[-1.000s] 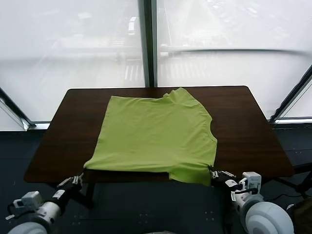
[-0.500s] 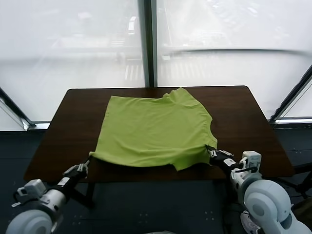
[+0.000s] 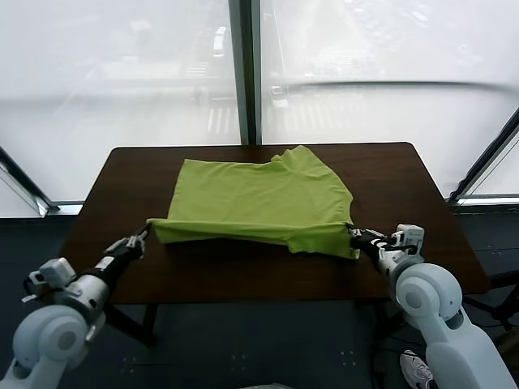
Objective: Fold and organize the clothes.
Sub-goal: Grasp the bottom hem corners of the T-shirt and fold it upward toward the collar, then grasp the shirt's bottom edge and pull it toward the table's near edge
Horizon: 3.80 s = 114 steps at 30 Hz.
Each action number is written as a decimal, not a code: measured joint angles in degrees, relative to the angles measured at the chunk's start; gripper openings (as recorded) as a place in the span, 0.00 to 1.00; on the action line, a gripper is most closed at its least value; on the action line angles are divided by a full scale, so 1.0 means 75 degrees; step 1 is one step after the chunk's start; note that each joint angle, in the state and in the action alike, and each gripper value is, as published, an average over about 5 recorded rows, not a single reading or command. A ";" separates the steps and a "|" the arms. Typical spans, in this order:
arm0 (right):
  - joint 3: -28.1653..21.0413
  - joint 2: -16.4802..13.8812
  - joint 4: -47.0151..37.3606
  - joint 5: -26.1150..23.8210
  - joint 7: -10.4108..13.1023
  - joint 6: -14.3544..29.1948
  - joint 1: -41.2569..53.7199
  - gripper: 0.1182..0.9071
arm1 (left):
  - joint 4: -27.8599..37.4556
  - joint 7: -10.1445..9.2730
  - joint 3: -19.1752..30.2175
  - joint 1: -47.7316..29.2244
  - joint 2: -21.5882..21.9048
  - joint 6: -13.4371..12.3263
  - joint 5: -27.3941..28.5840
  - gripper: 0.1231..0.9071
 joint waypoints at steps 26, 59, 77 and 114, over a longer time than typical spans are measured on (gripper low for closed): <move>-0.0790 0.0227 -0.1365 -0.1163 -0.1292 0.2048 0.0827 0.02 | 0.1664 0.0263 0.1005 -0.1520 0.0154 -0.0077 0.0283 0.03; -0.0088 -0.1098 -0.0488 -0.2238 -0.2393 0.1964 -0.0879 1.00 | 0.1504 0.0473 0.0926 -0.0606 -0.0304 -0.0057 0.1628 0.99; -0.0067 -0.1070 -0.0500 -0.2259 -0.2338 0.1936 -0.1096 0.89 | 0.1519 0.0613 0.0929 -0.0218 -0.0480 -0.0164 0.1683 0.99; 0.0687 -0.2849 0.0958 0.0325 -0.0960 0.0462 -0.2163 0.02 | 0.0918 0.0700 0.0636 0.0855 -0.0539 -0.0358 0.2033 0.10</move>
